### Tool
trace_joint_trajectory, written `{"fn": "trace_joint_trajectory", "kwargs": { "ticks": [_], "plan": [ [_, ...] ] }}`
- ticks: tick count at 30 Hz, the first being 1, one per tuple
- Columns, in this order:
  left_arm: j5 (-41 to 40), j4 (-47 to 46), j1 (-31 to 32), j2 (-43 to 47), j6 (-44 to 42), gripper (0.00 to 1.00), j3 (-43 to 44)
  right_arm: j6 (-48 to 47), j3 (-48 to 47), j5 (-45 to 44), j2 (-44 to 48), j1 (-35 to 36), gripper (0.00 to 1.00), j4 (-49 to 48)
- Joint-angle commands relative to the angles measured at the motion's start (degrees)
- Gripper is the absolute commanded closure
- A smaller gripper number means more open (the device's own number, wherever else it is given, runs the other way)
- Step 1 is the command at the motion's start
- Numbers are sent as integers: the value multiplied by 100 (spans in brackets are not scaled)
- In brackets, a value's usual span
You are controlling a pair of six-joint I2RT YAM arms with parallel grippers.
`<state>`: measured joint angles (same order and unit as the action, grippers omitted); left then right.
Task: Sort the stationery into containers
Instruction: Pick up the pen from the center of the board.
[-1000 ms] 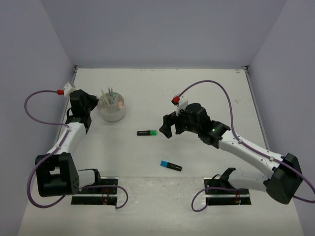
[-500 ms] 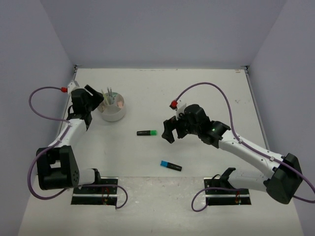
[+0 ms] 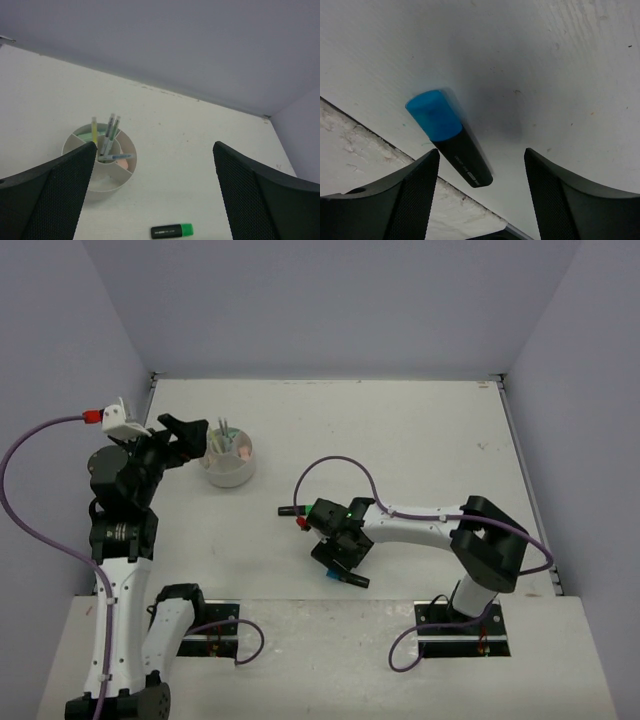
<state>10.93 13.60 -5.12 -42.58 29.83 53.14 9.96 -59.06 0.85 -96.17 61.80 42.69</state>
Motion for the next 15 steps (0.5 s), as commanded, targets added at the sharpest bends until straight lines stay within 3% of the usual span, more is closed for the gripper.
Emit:
{"fn": "trace_joint_trajectory", "kwargs": {
  "ticks": [1, 11, 15],
  "plan": [
    [534, 1141, 13, 173, -822, 0, -155, -65, -357, 214, -118, 168, 33, 335],
    [803, 1038, 73, 288, -796, 0, -493, 137, -476, 122, -607, 298, 44, 560],
    [1190, 1022, 73, 338, -794, 0, -428, 138, -598, 65, -824, 306, 53, 574]
  ]
}}
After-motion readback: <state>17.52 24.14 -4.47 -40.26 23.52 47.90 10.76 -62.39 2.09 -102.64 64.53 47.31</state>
